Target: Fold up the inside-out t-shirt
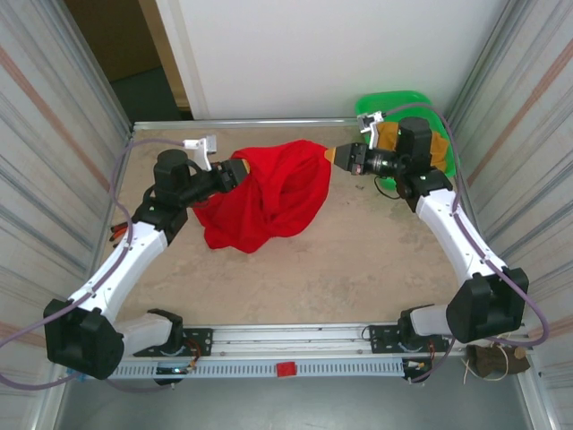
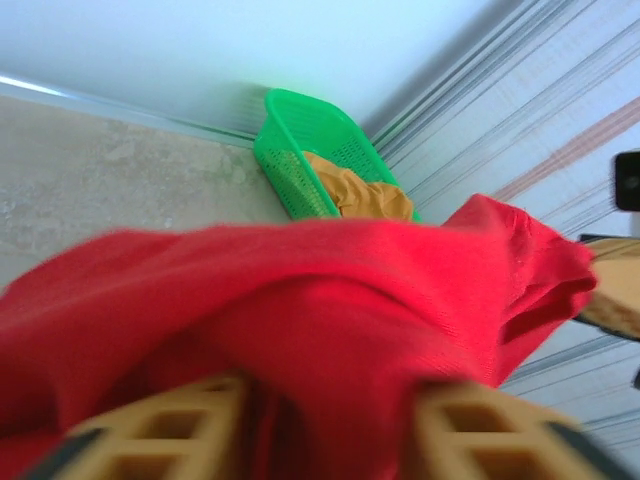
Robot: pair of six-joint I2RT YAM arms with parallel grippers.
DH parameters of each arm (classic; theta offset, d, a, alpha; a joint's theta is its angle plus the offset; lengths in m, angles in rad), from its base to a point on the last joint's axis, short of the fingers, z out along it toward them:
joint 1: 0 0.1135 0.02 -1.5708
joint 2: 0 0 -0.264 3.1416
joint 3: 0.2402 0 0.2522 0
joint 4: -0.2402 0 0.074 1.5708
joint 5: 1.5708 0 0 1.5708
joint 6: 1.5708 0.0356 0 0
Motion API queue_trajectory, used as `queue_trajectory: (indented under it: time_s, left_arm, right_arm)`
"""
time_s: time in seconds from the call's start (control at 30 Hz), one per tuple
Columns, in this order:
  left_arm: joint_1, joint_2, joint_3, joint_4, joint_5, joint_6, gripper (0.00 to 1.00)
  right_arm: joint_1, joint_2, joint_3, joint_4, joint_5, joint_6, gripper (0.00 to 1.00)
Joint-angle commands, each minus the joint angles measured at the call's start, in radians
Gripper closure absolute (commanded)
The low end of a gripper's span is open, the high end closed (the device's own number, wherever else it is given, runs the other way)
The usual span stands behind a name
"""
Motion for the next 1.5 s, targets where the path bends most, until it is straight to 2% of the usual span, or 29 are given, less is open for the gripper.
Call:
queue_trajectory:
  time_s: [0.0, 0.17, 0.3, 0.4, 0.5, 0.73, 0.83, 1.0, 1.1, 1.13, 1.23, 1.27, 1.37, 1.47]
  left_arm:
    - [-0.018, -0.029, -0.028, -0.031, -0.079, 0.021, 0.45]
    - [-0.124, -0.044, 0.008, -0.078, -0.22, 0.119, 0.42]
    - [-0.251, 0.031, 0.085, -0.115, -0.318, 0.178, 0.42]
    - [-0.385, 0.099, 0.106, -0.116, -0.515, 0.193, 0.42]
    - [-0.472, 0.163, 0.098, -0.051, -0.63, 0.17, 0.42]
    - [-0.561, 0.299, 0.119, 0.05, -0.77, 0.11, 0.42]
    - [-0.576, 0.342, 0.14, 0.016, -0.868, 0.051, 0.42]
    - [-0.578, 0.362, 0.105, -0.008, -0.967, -0.043, 0.46]
    - [-0.573, 0.364, 0.098, -0.032, -0.955, -0.052, 0.53]
    - [-0.573, 0.364, 0.095, -0.044, -0.951, -0.054, 0.59]
    - [-0.561, 0.347, 0.083, -0.085, -0.915, -0.053, 0.94]
    - [-0.551, 0.329, 0.077, -0.103, -0.905, -0.048, 1.0]
    - [-0.477, 0.228, 0.075, -0.146, -0.799, -0.01, 1.0]
    - [-0.349, 0.125, 0.144, -0.181, -0.565, 0.064, 1.0]
  right_arm:
    - [0.019, -0.019, 0.07, 0.038, -0.04, 0.033, 1.0]
    - [0.054, 0.003, 0.104, -0.008, -0.04, -0.002, 1.0]
    - [0.064, -0.001, 0.095, -0.025, -0.031, -0.017, 1.0]
    - [0.071, -0.01, 0.086, -0.024, -0.03, -0.016, 1.0]
    - [0.077, -0.027, 0.069, -0.027, -0.017, -0.019, 1.0]
    - [0.082, -0.052, 0.041, -0.038, -0.016, -0.025, 1.0]
    - [0.085, -0.059, 0.03, -0.04, -0.015, -0.029, 1.0]
    - [0.082, -0.077, 0.015, -0.046, -0.007, -0.038, 1.0]
    - [0.07, -0.087, 0.003, -0.048, 0.01, -0.041, 1.0]
    - [0.065, -0.09, -0.003, -0.045, 0.015, -0.04, 1.0]
    - [0.045, -0.095, -0.019, -0.038, 0.033, -0.037, 1.0]
    - [0.037, -0.099, -0.029, -0.042, 0.045, -0.042, 1.0]
    - [0.002, -0.11, -0.078, -0.062, 0.091, -0.059, 1.0]
    - [-0.027, -0.118, -0.148, -0.078, 0.149, -0.082, 1.0]
